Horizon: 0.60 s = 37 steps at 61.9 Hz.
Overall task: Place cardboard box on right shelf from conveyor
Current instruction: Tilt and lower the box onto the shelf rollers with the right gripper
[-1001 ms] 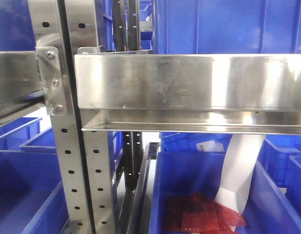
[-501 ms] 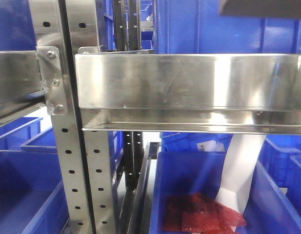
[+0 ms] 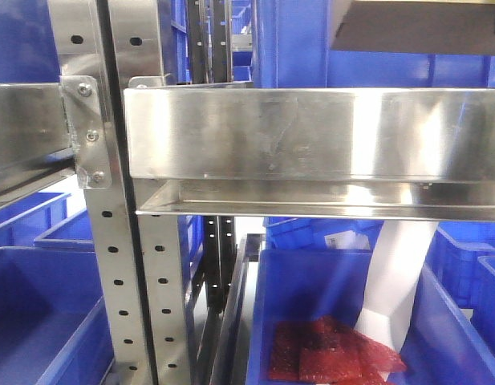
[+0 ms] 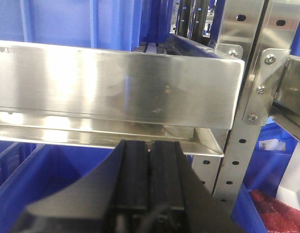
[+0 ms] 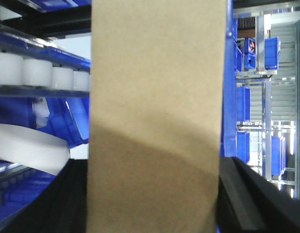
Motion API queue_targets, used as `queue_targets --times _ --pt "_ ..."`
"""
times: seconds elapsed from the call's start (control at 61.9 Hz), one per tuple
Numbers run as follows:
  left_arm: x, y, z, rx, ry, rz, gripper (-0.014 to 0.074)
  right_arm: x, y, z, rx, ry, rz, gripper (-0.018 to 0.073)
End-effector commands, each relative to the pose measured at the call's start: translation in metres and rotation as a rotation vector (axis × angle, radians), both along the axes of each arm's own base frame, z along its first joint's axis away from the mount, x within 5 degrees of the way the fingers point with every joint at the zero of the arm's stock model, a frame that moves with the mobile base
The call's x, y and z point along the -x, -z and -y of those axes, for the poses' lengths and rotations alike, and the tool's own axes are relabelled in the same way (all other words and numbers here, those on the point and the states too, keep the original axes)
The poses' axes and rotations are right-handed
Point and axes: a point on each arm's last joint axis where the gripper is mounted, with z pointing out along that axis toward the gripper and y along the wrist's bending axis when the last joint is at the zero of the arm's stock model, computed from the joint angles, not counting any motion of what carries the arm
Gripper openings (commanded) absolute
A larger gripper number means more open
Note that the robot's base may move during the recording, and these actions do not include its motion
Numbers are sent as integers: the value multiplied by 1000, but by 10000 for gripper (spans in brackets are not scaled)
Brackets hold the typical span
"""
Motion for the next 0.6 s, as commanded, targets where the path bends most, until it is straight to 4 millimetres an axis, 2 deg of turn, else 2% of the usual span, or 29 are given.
queue_targets --times 0.0,0.275,0.371,0.581 --pt "1 -9 0 13 1 90 -119 1 -19 -2 -23 -7 60 348" --pt "1 -9 0 13 1 90 -119 -1 -18 2 -4 62 51 352" --pt "1 -9 0 13 1 90 -119 -1 -18 1 -5 71 50 405" --pt "1 -9 0 13 1 90 -119 -1 -16 -6 -55 60 33 577"
